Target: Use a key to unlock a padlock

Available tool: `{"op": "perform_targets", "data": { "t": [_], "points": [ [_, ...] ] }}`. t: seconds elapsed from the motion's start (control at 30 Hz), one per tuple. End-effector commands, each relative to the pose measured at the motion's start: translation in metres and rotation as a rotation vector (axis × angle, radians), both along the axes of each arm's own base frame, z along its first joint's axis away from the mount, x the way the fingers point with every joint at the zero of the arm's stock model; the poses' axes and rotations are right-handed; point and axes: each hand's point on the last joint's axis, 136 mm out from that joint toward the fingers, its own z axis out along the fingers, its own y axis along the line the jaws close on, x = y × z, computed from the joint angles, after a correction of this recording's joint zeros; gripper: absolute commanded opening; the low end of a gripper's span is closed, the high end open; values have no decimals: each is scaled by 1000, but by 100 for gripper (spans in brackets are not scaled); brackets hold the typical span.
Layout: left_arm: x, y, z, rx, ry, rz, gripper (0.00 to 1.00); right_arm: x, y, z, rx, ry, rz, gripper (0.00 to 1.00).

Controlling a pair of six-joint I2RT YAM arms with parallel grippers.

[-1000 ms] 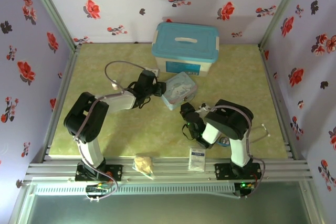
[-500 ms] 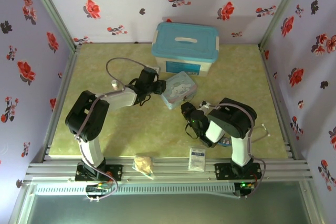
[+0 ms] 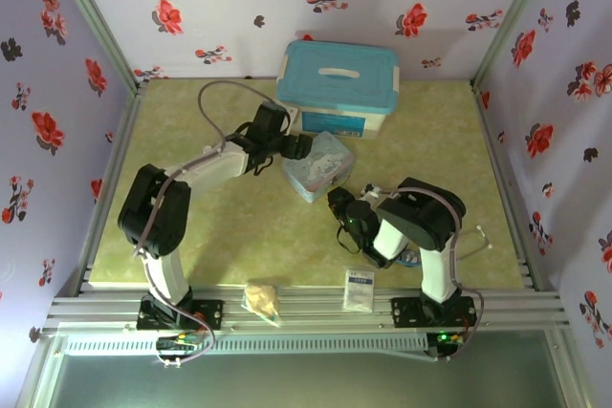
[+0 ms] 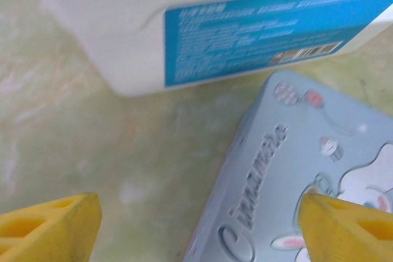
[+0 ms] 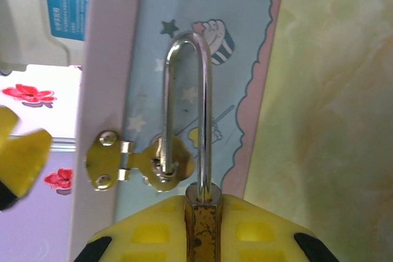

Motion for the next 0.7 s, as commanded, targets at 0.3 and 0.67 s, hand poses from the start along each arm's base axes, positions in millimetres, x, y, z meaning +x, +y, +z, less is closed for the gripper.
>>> {"op": "perform_targets", "data": {
  "t": [0.3, 0.67],
  "points": [
    [-18, 14, -106, 239, 221, -51, 87, 2, -4, -14, 17, 47, -20, 0],
    [-40, 40, -146, 366, 215, -42, 75, 4, -12, 4, -50, -25, 22, 0]
  ]
}}
